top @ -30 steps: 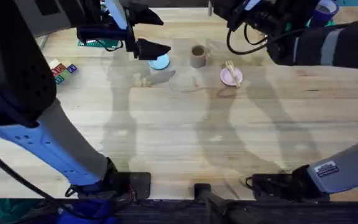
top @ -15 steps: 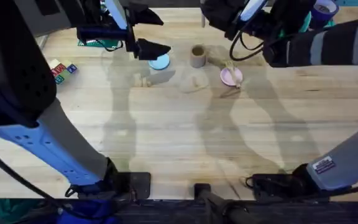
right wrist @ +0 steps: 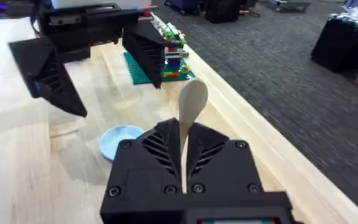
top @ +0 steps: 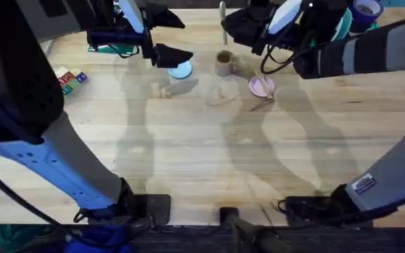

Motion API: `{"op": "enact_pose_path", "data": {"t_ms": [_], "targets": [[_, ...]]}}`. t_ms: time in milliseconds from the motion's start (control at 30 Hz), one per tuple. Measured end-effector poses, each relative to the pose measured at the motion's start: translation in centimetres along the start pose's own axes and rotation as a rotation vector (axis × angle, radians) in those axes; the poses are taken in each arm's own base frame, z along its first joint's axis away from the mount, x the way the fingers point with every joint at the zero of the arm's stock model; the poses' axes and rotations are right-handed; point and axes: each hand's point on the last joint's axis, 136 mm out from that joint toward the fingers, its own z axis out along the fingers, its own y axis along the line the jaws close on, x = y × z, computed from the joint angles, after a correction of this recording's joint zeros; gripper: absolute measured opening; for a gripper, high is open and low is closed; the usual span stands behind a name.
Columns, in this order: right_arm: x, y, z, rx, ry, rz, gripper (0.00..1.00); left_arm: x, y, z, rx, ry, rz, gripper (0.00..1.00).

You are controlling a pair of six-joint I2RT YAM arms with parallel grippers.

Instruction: Pick up a utensil and set it on the pink plate, then put the other utensil in the container.

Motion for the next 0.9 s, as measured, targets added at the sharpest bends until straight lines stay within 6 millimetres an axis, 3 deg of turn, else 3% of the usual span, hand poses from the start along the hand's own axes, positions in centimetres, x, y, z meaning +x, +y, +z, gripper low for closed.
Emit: {"op": "enact_pose_path", "data": {"t_ms": [467,900], "targets": [[1.7,1.4,-0.6,-0.091,0.047,0.018,0.034,0.0,0.0,0.0,0.000,0.000,0.000,0.993],[1.7,1.6,-0.5,-0.097,0.044,-0.043,0.034,0.0,0.0,0.0,0.000,0.000,0.000,0.993]]}}
